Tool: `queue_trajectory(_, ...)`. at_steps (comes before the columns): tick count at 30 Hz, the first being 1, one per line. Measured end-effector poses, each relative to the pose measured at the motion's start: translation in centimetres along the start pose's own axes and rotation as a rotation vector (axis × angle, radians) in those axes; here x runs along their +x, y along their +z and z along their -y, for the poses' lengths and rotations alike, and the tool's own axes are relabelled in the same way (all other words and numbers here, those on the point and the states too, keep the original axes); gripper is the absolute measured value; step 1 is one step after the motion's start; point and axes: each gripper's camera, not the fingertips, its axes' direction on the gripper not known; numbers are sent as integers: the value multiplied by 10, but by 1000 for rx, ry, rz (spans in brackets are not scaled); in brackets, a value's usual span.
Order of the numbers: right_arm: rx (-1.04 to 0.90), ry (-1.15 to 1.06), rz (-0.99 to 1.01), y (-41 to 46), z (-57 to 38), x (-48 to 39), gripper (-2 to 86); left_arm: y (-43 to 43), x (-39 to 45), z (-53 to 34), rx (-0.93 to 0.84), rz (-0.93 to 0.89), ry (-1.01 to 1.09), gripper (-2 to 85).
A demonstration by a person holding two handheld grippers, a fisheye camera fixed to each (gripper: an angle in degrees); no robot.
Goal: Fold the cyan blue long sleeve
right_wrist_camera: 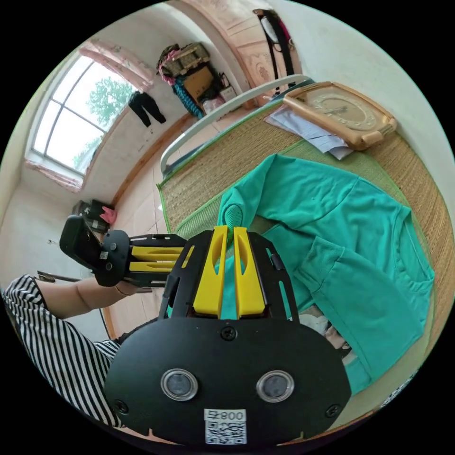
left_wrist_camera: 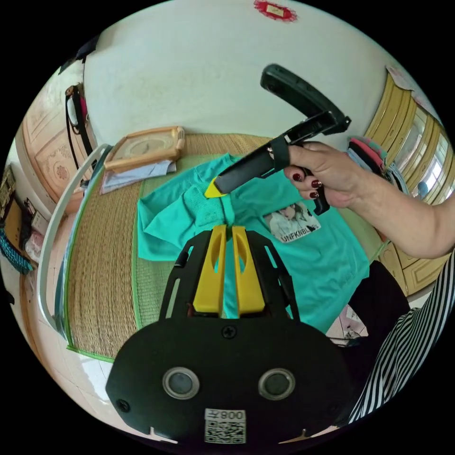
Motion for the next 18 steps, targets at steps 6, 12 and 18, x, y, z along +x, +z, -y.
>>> queue_trajectory(6,175,76,93,-88,-36,73,21,46,26,42,133,12,69,25)
queue_trajectory(12,319,114,58,-173,-104,137,19,117,74,79,231,-67,131,23)
queue_trajectory(18,386,283,38,-208,-234,229,18,240,147,80,155,-201,217,23)
